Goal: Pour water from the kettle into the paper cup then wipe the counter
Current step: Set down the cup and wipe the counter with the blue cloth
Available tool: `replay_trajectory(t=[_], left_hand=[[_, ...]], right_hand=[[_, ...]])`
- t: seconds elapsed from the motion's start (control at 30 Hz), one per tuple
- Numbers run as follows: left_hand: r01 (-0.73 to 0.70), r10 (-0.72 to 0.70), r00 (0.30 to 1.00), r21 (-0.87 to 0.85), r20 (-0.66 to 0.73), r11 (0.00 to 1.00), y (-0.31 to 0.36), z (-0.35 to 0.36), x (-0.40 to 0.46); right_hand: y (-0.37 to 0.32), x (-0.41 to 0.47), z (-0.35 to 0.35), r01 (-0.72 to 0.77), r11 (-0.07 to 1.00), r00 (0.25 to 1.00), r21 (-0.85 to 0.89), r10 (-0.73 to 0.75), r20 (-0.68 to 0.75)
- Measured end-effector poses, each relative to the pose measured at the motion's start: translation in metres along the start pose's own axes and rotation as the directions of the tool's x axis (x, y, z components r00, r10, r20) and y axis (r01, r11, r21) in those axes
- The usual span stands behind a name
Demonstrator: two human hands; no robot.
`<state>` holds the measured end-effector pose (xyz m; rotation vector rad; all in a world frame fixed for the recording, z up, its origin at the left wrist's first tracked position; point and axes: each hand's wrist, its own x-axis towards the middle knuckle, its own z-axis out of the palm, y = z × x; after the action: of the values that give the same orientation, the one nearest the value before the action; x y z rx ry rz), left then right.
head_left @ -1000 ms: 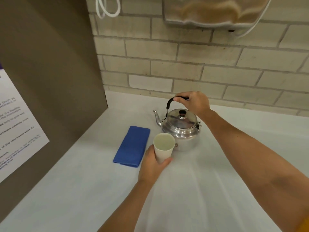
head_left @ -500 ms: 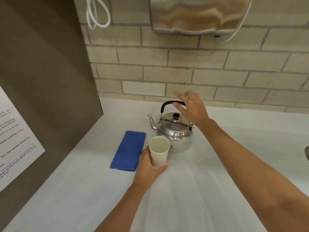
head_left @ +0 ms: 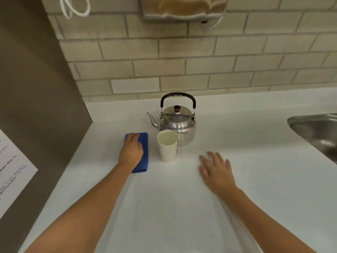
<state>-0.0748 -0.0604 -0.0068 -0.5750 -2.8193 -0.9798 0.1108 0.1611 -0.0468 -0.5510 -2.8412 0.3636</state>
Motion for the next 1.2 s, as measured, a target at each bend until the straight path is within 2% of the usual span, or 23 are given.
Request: replay_trajectory(t=[0.07, 0.13, 0.23, 0.43, 0.6, 0.67, 0.77, 0.87, 0.97, 1.07, 1.2], left_hand=[[0.039, -0.061, 0.987, 0.148, 0.146, 0.988, -0.010, 0.008, 0.023], [-0.002, -0.061, 0.971, 0.266, 0.229, 0.964, -0.017, 0.021, 0.035], [-0.089, 0.009, 0.973, 0.343, 0.229, 0.935, -0.029, 0.039, 0.037], [-0.170, 0.097, 0.968, 0.318, 0.231, 0.933, -0.052, 0.022, 0.016], [-0.038, 0.009, 0.997, 0.399, 0.075, 0.916, -0.058, 0.002, -0.042], [0.048, -0.060, 0.998, 0.408, 0.015, 0.912, -0.038, 0.007, -0.070], [0.156, -0.172, 0.985, 0.379, 0.010, 0.912, 0.014, 0.033, -0.111], [0.143, -0.165, 0.986, 0.366, 0.029, 0.920, 0.063, 0.060, -0.145], [0.154, -0.169, 0.986, 0.370, 0.009, 0.916, 0.063, 0.056, -0.173], [0.314, -0.276, 0.948, 0.335, -0.157, 0.888, 0.035, 0.028, -0.193], [0.483, -0.439, 0.875, 0.311, -0.204, 0.818, 0.044, 0.027, -0.197]], right_hand=[[0.002, -0.002, 0.005, -0.033, 0.999, 0.999, 0.009, 0.033, 0.015], [0.005, 0.000, 0.007, -0.050, 0.999, 0.998, -0.012, 0.050, 0.036], [0.006, 0.001, 0.012, -0.053, 0.998, 0.998, -0.040, 0.054, 0.039], [0.003, 0.002, 0.007, -0.078, 0.995, 0.995, -0.061, 0.082, 0.060], [-0.002, -0.001, 0.003, -0.087, 0.994, 0.991, -0.063, 0.093, 0.100], [-0.004, -0.002, 0.001, -0.086, 0.994, 0.990, -0.067, 0.093, 0.108], [-0.006, -0.004, -0.003, -0.072, 0.996, 0.990, -0.046, 0.077, 0.116], [-0.005, -0.008, -0.008, -0.019, 1.000, 0.992, 0.010, 0.017, 0.121], [0.016, -0.008, -0.020, 0.054, 0.998, 0.987, 0.034, -0.059, 0.147], [0.060, 0.000, -0.037, 0.068, 0.997, 0.983, -0.040, -0.060, 0.175], [0.109, 0.006, -0.051, 0.083, 0.995, 0.969, -0.063, -0.066, 0.239]])
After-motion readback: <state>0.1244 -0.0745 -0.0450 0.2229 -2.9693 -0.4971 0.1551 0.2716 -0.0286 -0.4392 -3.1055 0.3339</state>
